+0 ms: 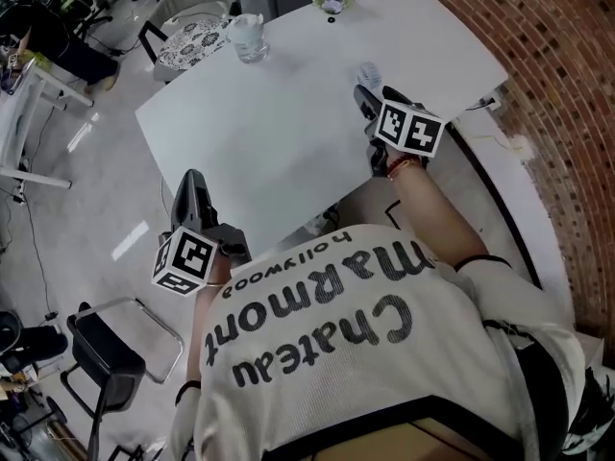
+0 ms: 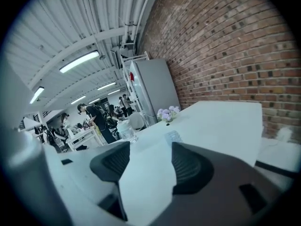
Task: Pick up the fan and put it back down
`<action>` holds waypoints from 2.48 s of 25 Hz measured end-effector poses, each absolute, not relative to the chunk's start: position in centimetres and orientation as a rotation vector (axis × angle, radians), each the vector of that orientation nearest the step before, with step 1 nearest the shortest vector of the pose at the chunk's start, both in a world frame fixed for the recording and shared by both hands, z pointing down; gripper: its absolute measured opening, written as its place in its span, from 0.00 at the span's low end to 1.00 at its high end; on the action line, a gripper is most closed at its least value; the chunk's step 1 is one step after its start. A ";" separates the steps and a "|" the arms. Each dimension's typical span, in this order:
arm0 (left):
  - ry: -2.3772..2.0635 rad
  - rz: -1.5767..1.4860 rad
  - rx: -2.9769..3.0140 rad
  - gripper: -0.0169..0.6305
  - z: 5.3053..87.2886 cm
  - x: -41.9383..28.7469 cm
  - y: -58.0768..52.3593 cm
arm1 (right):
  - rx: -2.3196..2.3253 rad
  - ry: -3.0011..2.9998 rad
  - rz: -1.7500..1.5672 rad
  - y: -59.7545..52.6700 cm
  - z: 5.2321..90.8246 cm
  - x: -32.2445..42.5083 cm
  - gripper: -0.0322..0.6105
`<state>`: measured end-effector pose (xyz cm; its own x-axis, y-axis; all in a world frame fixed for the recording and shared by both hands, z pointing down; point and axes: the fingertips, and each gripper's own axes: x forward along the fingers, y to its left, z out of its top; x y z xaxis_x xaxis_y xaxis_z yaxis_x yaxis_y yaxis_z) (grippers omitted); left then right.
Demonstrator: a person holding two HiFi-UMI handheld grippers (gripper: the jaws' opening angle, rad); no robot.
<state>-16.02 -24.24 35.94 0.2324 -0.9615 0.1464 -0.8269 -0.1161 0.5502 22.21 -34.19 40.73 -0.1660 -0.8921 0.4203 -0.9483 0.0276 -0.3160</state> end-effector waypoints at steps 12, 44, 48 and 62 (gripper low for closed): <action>-1.465 -0.254 2.100 0.03 36.4 -20.5 -22.6 | 1.970 -2.201 0.973 -28.1 42.0 11.2 0.39; -1.463 -0.305 2.184 0.03 34.3 -18.9 -16.1 | 1.631 -2.800 0.901 -19.6 32.7 0.4 0.05; -1.468 -0.305 2.156 0.03 34.5 -17.1 -14.4 | 1.601 -2.790 0.898 -18.2 32.9 2.0 0.05; -1.529 -0.308 2.099 0.03 35.1 -13.5 -8.8 | 1.559 -2.757 0.911 -13.6 34.3 6.6 0.05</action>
<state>-13.46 -8.78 35.05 0.3367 -0.9342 0.1177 -0.8160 -0.2271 0.5316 6.59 -13.64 34.26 -0.5433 -0.8291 0.1316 -0.7442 0.4031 -0.5326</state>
